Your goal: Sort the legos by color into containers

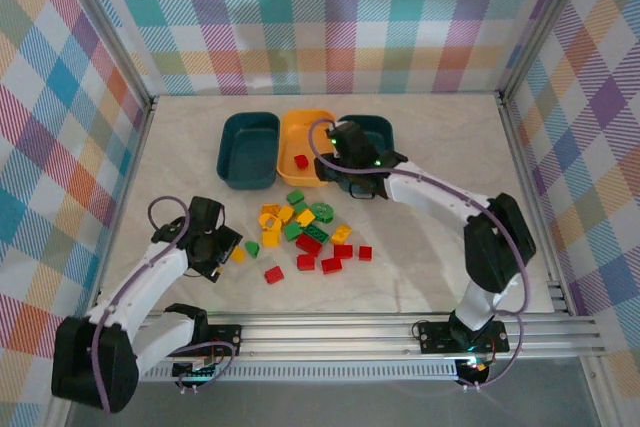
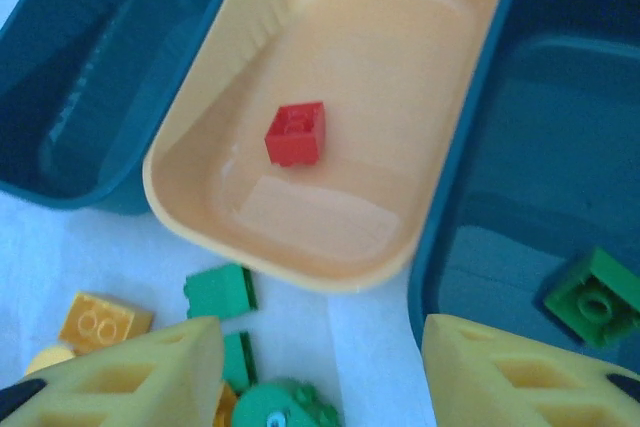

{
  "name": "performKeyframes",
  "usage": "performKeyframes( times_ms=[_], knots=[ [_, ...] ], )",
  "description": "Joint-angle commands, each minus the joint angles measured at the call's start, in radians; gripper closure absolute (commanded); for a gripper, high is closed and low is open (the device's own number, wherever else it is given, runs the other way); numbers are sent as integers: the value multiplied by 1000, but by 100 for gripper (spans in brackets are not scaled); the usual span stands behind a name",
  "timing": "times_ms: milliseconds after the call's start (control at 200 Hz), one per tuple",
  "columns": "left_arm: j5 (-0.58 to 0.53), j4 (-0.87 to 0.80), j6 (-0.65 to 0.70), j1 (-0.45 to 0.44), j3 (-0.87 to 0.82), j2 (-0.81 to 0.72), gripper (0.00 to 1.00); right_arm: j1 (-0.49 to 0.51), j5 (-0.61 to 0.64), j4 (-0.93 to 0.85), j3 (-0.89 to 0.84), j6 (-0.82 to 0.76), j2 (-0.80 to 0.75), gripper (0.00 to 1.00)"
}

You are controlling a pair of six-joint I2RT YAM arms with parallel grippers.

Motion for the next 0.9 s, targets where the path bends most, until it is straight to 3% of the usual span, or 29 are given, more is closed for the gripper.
performKeyframes(
  times_ms=[0,185,440,895],
  knots=[
    [-21,-18,-44,-17,38,82,25,4,11,53,-107,52,-78,45],
    [16,76,-39,-23,33,193,27,4,32,46,-245,63,-214,44],
    [2,106,-34,-35,51,264,27,4,36,25,-333,58,-286,44],
    [-3,119,-52,-59,92,409,55,4,56,72,-431,8,-349,44]
  ],
)
